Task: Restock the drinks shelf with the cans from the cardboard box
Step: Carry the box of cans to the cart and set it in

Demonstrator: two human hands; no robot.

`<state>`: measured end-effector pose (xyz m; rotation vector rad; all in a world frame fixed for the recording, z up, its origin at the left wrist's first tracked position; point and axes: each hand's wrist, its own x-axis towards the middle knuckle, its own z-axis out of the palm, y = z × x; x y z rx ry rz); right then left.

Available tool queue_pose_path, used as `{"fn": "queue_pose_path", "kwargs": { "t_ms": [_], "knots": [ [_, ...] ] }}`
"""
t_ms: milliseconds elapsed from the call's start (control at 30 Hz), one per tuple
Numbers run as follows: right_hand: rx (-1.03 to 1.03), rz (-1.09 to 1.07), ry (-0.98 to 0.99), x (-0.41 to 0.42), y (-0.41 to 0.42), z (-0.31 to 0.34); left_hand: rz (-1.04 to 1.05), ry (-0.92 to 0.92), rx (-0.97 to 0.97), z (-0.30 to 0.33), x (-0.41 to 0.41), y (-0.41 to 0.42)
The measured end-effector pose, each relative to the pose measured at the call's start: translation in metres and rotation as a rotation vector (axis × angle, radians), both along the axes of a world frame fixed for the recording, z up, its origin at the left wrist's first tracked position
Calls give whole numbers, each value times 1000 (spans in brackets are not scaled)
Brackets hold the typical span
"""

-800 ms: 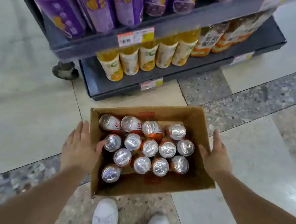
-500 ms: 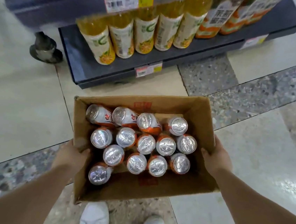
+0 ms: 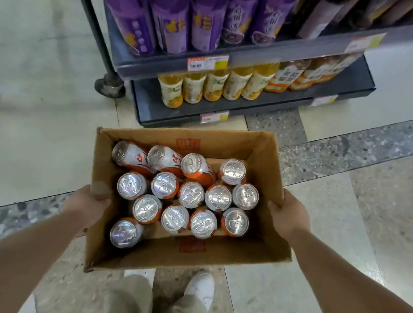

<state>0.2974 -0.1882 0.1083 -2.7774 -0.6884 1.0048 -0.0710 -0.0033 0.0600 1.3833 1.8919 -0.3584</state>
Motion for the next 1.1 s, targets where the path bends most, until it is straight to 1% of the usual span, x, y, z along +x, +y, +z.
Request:
{"fn": "queue_pose_path", "kwargs": {
  "t_ms": [133, 367, 500, 600, 700, 833, 967, 1100],
  "knots": [
    [47, 3, 11, -28, 1, 98, -18, -36, 34, 109, -28, 3],
    [89, 31, -15, -95, -1, 292, -61, -88, 69, 331, -91, 2],
    [95, 75, -22, -136, 10, 378, -98, -132, 103, 413, -146, 5],
    [144, 105, -36, -170, 25, 422, -45, -176, 114, 455, -190, 15],
    [183, 131, -58, -209, 43, 453, -3, -242, 125, 482, -237, 31],
    [191, 139, -95, -279, 70, 484, -38, -286, 120, 511, -304, 67],
    [225, 95, -60, -350, 97, 499, -77, -269, 107, 532, -364, 112],
    [237, 69, -25, -406, 133, 503, -89, -238, 83, 538, -411, 161]
  ]
}}
